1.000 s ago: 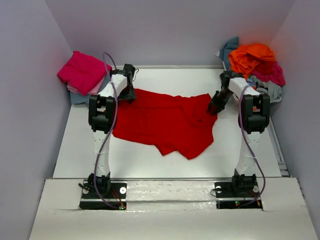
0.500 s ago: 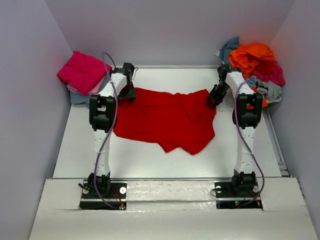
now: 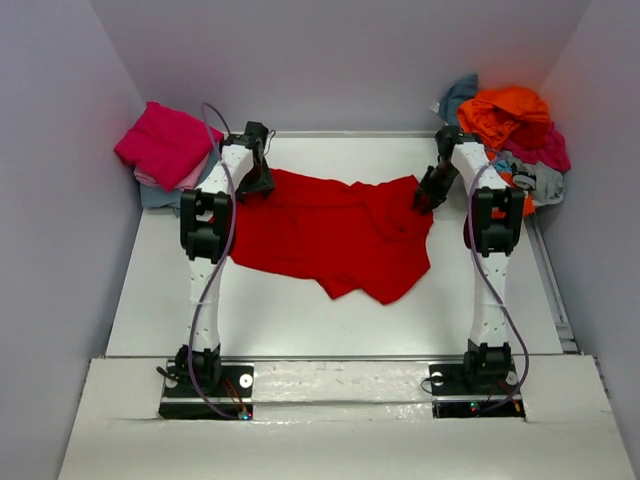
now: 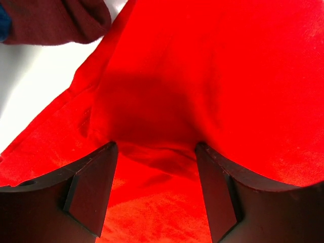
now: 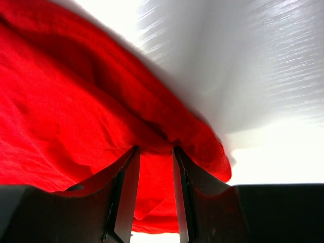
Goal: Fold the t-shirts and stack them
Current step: Fold the tshirt
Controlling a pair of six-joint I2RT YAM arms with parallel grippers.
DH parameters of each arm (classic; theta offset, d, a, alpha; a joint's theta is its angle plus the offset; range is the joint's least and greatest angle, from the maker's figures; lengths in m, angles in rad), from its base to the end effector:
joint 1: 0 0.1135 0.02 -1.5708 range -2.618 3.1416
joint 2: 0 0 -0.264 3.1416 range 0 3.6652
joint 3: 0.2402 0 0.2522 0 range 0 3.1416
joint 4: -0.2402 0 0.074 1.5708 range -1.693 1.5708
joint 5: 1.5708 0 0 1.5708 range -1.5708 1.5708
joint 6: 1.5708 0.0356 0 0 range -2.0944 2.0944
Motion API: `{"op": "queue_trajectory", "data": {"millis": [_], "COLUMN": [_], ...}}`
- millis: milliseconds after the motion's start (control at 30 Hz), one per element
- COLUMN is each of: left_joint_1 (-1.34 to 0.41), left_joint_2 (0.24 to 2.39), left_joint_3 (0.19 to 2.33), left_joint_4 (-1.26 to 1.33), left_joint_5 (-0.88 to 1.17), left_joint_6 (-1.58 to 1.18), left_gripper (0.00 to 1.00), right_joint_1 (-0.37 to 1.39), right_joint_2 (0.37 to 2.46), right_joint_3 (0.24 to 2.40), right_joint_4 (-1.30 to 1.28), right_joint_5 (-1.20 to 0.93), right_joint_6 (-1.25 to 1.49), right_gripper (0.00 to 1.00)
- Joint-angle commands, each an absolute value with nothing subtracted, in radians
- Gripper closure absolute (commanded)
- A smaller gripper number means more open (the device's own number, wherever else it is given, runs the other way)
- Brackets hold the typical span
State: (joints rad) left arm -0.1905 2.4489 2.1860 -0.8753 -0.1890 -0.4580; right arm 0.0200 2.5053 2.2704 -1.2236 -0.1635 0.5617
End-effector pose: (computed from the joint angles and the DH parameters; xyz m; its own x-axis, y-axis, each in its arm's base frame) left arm 0.5128 -0.0921 0.1774 -0.8476 -0.2788 -0.4514 -0.2967 0.9544 -0.0324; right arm 0.4965 0.0157 0.1633 -0.8611 0.5084 -0.0087 0.4970 0.8452 0.1966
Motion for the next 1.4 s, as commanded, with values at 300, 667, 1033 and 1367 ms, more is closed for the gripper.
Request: {"op": "queue_trajectory", "data": {"millis": [300,667,1033,1367], "left_joint_1": [-0.209,-0.248,-0.258,-0.267], "left_joint_2": [2.162,2.066,2.009,2.069], "left_joint_3": [2.043,1.970,1.764,1.812], "left_joint_4": [-0.741,-0.808,-0.739,-0.758], "left_joint_5": [-0.363,-0.431,-0.371,-0.362], "left_joint_6": [-0.456,-0.456,-0.454,-0.446], "left_gripper": [0.25,0.24,0.24,0.24], "right_joint_1": [0.012,0.187,0.403,0.520], "right_joint_2": [2.211,2.002,1.875,1.790], "right_joint_3": [2.148,1.890,1.533,1.460], "right_joint_4": [-1.015,-1.057,-1.003,-1.035], "right_joint_5": [-0.118,-0.146,-0.212,-0.224], "right_joint_6": [0.439,0.411,0.479,0.489], "right_gripper": [0.60,0.60,0.62,0.63]}}
